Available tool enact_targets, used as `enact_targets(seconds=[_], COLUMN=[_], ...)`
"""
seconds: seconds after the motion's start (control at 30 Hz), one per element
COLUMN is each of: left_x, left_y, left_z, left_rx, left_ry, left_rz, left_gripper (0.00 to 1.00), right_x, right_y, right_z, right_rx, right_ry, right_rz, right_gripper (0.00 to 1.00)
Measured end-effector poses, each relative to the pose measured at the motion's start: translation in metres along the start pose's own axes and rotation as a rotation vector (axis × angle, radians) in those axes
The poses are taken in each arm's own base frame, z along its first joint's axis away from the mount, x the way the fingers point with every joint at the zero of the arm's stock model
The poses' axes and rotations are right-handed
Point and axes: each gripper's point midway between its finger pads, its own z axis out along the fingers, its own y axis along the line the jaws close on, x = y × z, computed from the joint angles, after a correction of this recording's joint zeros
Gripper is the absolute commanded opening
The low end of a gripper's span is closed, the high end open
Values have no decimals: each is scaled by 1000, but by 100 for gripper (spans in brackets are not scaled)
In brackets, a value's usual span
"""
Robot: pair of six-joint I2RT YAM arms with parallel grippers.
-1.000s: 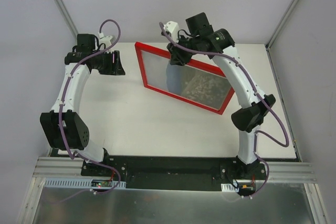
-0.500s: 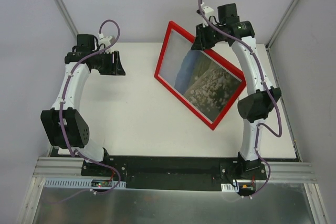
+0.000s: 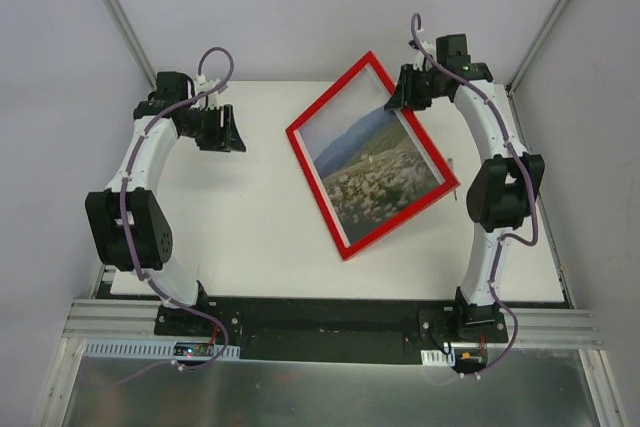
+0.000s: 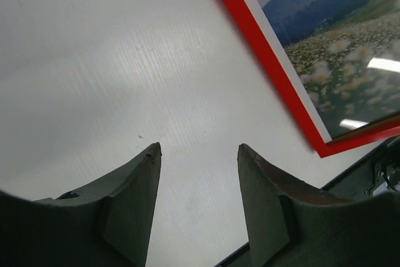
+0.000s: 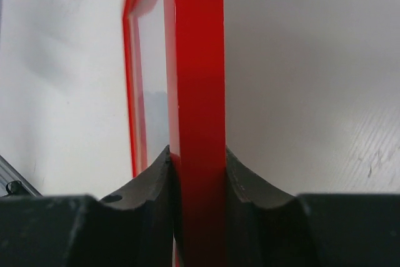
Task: Take the photo out of the frame
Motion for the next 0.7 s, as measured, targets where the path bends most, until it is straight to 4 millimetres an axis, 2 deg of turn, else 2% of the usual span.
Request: enact_targets(seconds=[0.13, 0.27, 0.47, 0.7], left_x=[12, 21, 36, 59], left_y=[7, 13, 22, 34], left_z=[12, 24, 57, 94], left_rx=[8, 8, 13, -15], left_ry=[42, 76, 154, 261], left_rz=[-37, -76, -128, -197], left_gripper=[50, 50, 50, 51], right_x=[38, 68, 115, 151], right_y=[-32, -52, -70, -75], right_z=[16, 27, 34, 54], right_rx=[63, 128, 217, 255], right_ry=[42, 65, 84, 87], right_rz=[98, 144, 213, 312], right_gripper=[0, 0, 0, 0])
